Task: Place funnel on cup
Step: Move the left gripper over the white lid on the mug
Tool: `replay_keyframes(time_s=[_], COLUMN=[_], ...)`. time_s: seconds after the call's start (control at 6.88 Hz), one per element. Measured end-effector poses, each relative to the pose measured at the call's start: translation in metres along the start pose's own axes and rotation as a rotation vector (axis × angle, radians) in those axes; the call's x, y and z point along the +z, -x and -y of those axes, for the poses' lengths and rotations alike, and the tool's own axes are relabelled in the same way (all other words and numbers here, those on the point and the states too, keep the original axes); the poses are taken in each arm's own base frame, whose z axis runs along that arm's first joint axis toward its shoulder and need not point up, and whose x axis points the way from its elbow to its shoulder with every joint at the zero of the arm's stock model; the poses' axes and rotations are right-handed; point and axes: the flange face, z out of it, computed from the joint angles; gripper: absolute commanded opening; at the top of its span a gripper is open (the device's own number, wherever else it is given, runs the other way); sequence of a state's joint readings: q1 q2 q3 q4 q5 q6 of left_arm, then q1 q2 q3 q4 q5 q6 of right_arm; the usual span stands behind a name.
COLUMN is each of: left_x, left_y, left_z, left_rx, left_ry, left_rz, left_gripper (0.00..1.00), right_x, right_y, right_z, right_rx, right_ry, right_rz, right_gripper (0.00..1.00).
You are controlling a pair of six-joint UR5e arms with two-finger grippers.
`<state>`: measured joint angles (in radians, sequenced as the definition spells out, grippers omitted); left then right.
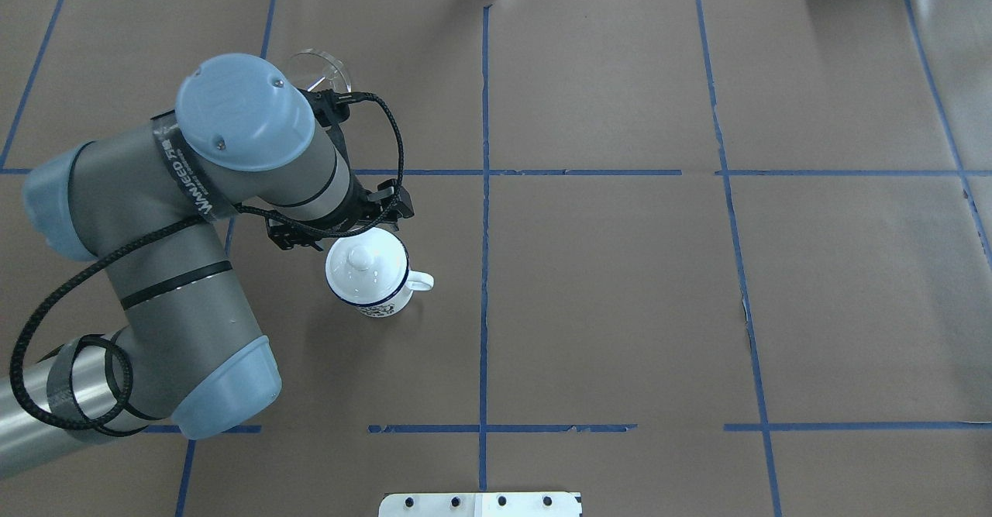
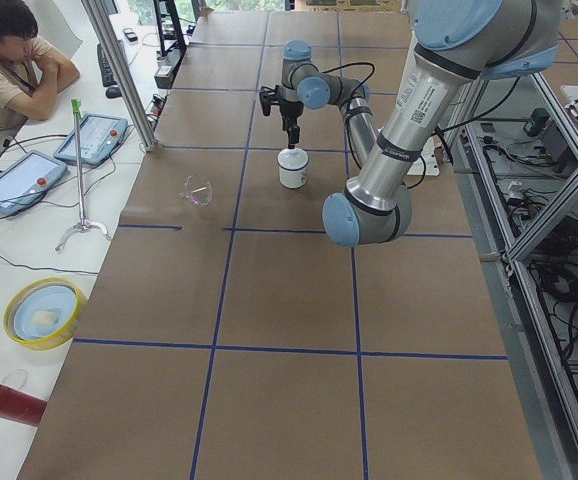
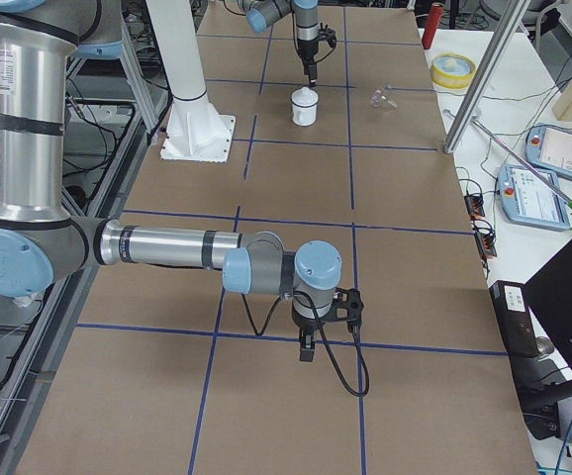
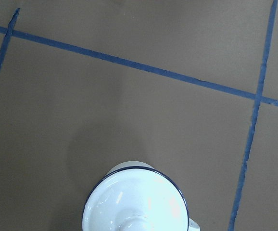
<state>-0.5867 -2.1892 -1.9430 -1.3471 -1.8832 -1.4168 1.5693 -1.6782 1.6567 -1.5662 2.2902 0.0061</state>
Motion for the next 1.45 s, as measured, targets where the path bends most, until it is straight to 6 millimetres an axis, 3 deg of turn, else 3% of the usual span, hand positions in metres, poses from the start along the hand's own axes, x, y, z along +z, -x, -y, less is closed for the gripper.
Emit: replay_keyframes(time_s=[0.73, 1.45], left_x=[0.030, 0.035], left_y=[-0.004, 0.005], left_z=[-0.006, -0.006], left_rx=[-0.003, 0.005], left_ry=[-0.008, -0.009], left_rz=[0.005, 0.006], left_gripper=[1.00, 1.00], right_x=[0.000, 0.000], right_y=[0.000, 0.000], right_z=[0.000, 0.000], right_rx=[0.000, 0.000], right_ry=[0.000, 0.000], right_rz=[0.000, 0.000], right_gripper=[1.00, 1.00])
